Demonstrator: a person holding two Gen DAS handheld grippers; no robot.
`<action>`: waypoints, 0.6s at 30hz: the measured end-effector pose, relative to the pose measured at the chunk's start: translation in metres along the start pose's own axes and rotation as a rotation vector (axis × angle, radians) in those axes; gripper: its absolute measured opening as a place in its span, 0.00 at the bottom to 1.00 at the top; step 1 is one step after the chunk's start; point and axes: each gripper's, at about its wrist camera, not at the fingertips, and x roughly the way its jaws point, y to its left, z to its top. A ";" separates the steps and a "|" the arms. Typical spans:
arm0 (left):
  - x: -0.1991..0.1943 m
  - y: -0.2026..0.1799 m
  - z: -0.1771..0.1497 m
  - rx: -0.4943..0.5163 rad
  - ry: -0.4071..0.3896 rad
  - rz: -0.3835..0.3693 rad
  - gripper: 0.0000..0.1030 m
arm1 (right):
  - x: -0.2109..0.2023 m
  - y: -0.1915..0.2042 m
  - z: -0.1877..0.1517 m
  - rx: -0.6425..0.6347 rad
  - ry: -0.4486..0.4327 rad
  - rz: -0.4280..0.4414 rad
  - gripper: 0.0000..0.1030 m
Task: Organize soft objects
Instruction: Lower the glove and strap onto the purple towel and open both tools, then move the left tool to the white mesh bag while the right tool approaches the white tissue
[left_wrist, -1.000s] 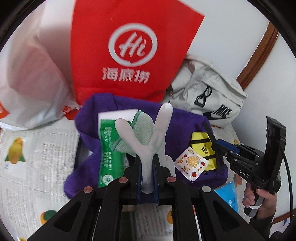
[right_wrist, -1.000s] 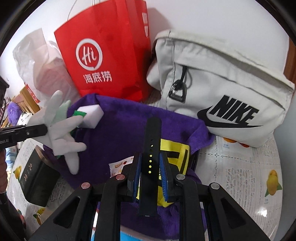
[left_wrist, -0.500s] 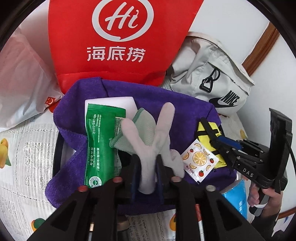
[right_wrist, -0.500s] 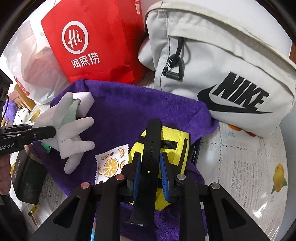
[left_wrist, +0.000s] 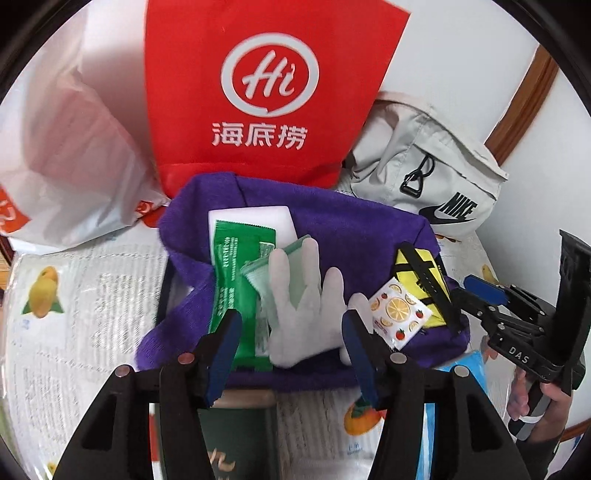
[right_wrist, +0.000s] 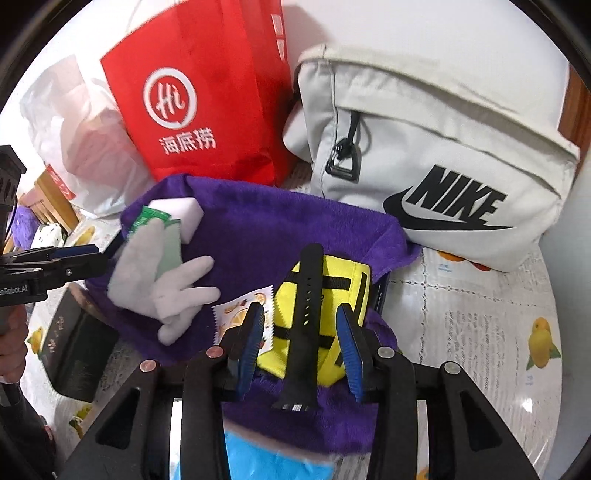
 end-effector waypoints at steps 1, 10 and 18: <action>-0.006 0.000 -0.003 0.001 -0.006 0.004 0.53 | -0.007 0.002 -0.003 0.002 -0.007 0.004 0.40; -0.054 -0.009 -0.046 0.019 -0.038 0.028 0.53 | -0.065 0.028 -0.052 0.010 -0.050 0.010 0.45; -0.088 -0.015 -0.097 0.033 -0.050 0.012 0.54 | -0.100 0.047 -0.108 0.020 -0.039 0.021 0.45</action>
